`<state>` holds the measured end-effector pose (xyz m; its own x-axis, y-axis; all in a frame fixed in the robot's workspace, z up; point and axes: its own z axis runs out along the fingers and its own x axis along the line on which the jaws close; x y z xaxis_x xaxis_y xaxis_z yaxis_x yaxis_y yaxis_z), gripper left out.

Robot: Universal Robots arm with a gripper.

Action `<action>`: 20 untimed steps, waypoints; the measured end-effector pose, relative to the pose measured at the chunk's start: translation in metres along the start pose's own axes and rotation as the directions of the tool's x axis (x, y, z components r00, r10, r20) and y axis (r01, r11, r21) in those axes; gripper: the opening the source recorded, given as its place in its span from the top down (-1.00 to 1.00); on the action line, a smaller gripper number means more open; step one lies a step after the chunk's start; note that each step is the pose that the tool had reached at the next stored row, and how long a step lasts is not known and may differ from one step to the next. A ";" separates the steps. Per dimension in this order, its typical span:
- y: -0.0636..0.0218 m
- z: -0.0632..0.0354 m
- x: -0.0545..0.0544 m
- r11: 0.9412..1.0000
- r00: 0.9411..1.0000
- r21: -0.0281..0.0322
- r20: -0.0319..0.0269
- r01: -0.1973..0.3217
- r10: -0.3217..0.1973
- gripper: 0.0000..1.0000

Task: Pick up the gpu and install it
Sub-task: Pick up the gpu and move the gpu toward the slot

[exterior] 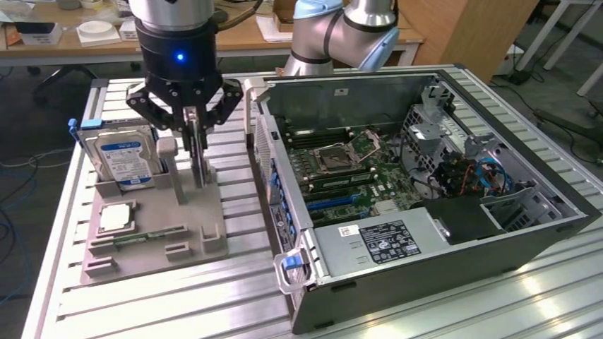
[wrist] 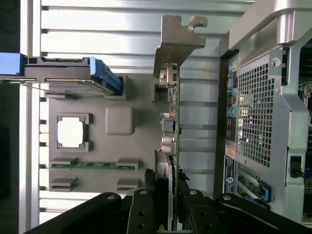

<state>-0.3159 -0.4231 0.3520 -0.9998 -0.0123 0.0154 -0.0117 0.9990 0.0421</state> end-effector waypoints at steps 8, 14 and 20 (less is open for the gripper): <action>0.0005 -0.0129 0.000 1.000 1.000 0.000 0.000 0.000 0.000 0.46; 0.0010 -0.0235 0.000 1.000 1.000 0.000 0.000 0.000 0.000 0.46; 0.0014 -0.0339 0.001 1.000 1.000 0.000 0.000 0.000 0.000 0.46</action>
<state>-0.3159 -0.4231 0.3859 -0.9998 -0.0125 0.0154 -0.0118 0.9990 0.0420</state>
